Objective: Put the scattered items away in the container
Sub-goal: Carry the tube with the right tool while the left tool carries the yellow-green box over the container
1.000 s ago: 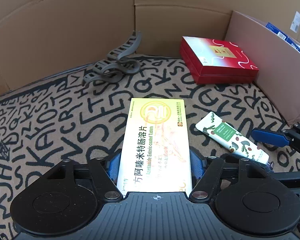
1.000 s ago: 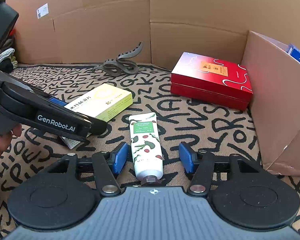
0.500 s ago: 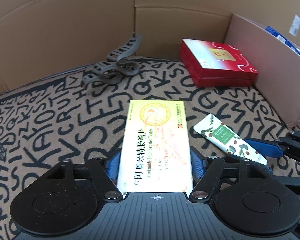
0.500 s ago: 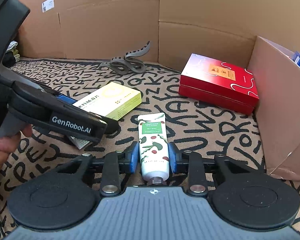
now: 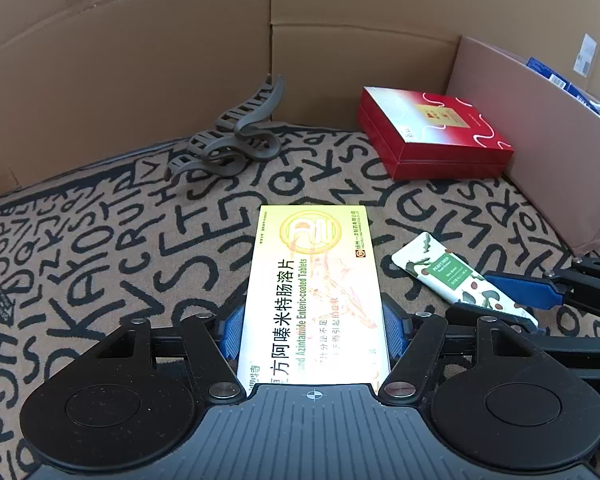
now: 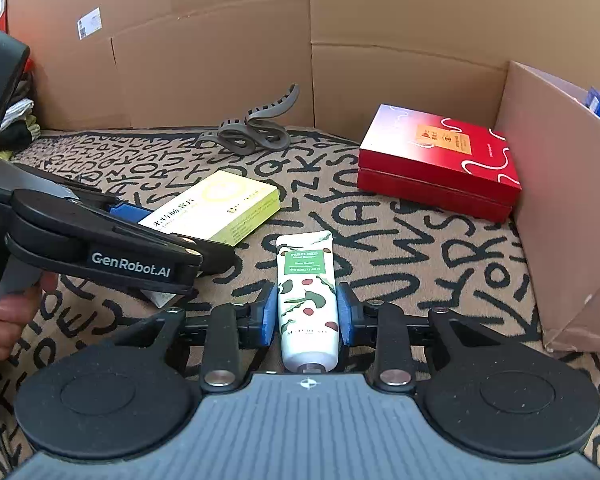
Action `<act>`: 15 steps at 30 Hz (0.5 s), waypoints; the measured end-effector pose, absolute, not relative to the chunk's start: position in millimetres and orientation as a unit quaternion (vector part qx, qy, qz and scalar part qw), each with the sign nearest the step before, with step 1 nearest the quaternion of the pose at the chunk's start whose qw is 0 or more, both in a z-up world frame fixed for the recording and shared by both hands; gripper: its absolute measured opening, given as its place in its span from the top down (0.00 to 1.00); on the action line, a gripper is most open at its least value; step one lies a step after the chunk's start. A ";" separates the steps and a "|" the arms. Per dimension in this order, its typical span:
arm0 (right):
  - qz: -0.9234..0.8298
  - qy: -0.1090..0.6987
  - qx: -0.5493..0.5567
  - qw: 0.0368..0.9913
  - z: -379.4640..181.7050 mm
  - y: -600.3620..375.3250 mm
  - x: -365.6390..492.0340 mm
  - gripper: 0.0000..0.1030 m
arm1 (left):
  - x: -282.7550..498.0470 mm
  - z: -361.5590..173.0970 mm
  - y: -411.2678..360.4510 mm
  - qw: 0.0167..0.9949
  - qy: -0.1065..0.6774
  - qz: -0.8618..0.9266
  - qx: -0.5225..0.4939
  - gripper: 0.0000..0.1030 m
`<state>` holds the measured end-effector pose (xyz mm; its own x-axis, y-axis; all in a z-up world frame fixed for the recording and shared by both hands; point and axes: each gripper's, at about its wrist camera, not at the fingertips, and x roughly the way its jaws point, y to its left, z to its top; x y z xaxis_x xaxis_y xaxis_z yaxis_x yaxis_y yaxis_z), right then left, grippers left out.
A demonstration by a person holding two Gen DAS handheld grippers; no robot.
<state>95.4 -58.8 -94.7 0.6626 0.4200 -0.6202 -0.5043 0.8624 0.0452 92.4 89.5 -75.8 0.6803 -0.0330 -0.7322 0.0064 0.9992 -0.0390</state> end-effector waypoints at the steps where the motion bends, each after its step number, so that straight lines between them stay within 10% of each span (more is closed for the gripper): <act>1: 0.255 0.324 -0.060 0.909 -94.3 -60.5 93.9 0.66 | 91.6 -75.5 89.2 0.917 0.399 -0.009 -0.017 0.35; 15: 0.269 0.301 0.021 0.915 -66.5 -95.9 67.2 0.66 | 67.7 -42.5 59.2 0.928 0.370 -0.039 -0.015 0.35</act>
